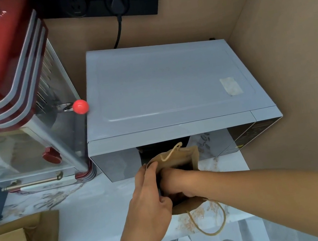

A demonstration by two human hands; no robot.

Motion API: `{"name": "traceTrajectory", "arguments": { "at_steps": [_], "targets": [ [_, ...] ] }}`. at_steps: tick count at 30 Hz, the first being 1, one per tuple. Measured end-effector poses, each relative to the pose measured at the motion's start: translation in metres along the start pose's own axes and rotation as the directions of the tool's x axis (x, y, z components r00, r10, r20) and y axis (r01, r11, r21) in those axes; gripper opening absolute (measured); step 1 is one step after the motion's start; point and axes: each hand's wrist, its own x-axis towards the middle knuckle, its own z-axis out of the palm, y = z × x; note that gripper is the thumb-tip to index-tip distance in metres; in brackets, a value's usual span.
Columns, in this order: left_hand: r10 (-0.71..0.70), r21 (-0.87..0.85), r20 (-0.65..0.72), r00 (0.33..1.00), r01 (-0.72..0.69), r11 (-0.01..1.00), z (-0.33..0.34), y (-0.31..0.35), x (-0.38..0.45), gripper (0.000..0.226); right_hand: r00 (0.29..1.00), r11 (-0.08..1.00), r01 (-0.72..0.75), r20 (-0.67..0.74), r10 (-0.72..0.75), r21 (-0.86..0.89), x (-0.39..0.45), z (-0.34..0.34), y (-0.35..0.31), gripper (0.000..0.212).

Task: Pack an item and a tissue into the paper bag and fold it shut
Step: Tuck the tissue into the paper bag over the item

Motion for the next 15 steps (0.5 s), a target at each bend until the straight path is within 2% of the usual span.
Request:
{"name": "traceTrajectory", "arguments": {
  "at_steps": [2,5,9,15],
  "targets": [
    [-0.011,0.000,-0.003,1.000,0.011,1.000,0.001,0.000,0.000,0.077,0.998,0.974,0.015,-0.055,-0.028,-0.225,0.001,0.000,0.004,0.027],
    [-0.021,0.011,0.000,1.000,0.021,1.000,0.004,0.000,0.001,0.077,1.000,0.942,-0.010,0.001,0.011,-0.335,0.000,0.003,0.011,0.029],
    [-0.022,0.031,0.007,1.000,0.022,0.999,0.005,-0.001,0.002,0.077,0.999,0.975,-0.048,0.000,0.050,-0.216,0.003,-0.002,0.013,0.034],
    [-0.025,0.041,0.001,1.000,0.024,0.999,0.007,0.000,0.001,0.076,0.995,0.978,-0.102,-0.031,0.098,-0.183,0.009,0.004,0.019,0.032]
  ]
}}
